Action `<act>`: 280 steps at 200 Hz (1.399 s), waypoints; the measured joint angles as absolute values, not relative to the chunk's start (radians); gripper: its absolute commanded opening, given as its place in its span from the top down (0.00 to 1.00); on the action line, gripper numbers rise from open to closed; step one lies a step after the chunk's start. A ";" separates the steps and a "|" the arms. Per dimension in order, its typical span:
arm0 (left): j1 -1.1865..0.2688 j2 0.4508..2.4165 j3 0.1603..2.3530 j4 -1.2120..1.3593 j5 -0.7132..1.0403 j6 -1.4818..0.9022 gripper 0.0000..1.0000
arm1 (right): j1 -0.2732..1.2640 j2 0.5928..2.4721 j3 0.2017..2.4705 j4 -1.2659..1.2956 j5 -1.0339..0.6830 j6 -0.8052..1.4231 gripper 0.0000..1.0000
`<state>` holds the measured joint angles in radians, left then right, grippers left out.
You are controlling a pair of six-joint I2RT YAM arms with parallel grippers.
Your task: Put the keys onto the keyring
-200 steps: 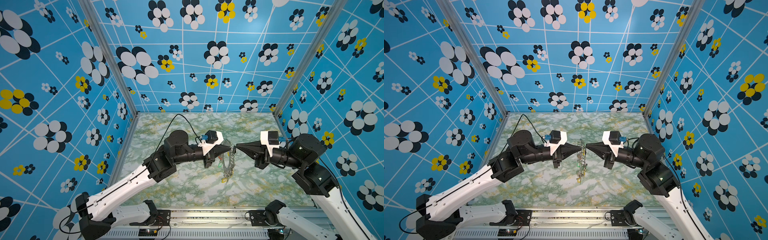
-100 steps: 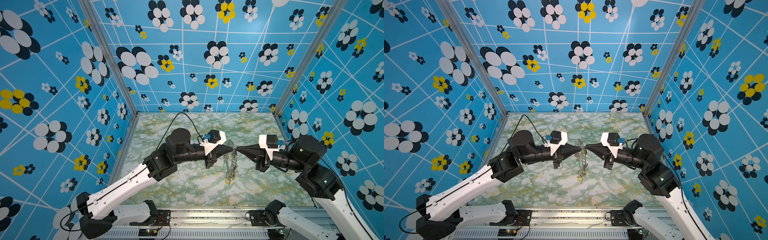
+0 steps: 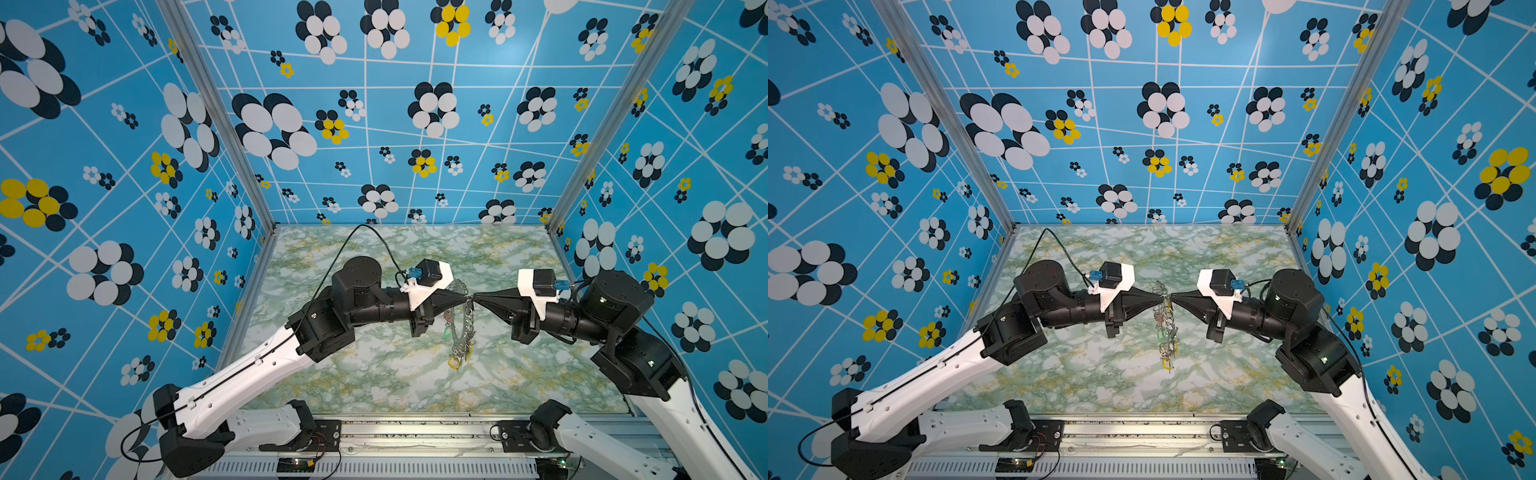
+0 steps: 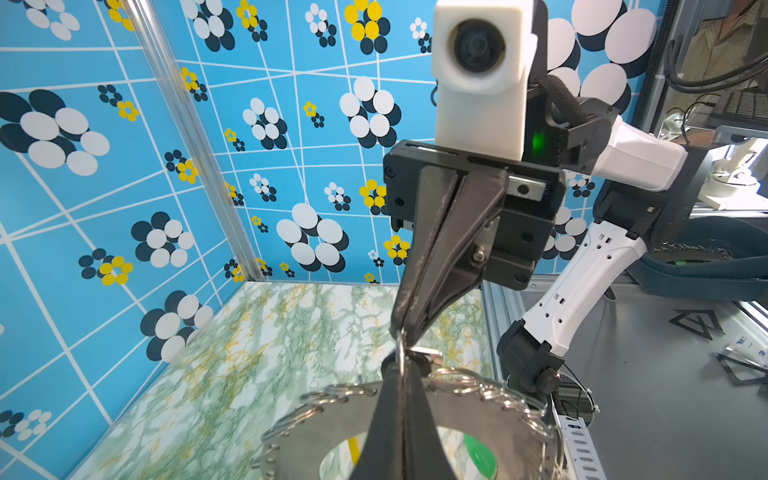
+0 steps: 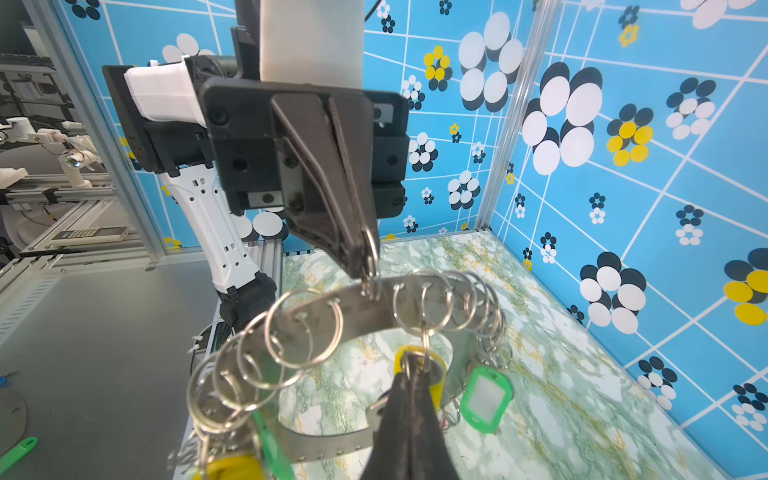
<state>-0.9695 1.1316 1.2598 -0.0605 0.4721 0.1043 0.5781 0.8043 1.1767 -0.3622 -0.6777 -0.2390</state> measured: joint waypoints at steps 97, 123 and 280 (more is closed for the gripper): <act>-0.974 1.147 1.279 -0.071 0.474 0.105 1.00 | 0.580 0.795 1.185 -0.379 -0.663 -0.250 1.00; -0.977 1.153 1.292 -0.082 0.472 0.104 1.00 | 0.580 0.792 1.188 -0.379 -0.663 -0.247 1.00; -0.981 1.163 1.311 -0.105 0.471 0.104 1.00 | 0.580 0.792 1.198 -0.379 -0.667 -0.223 1.00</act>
<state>-0.9806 1.1625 1.3106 -0.1055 0.4713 0.1040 0.5804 0.7921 1.1980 -0.3794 -0.6670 -0.2230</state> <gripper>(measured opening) 0.045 0.044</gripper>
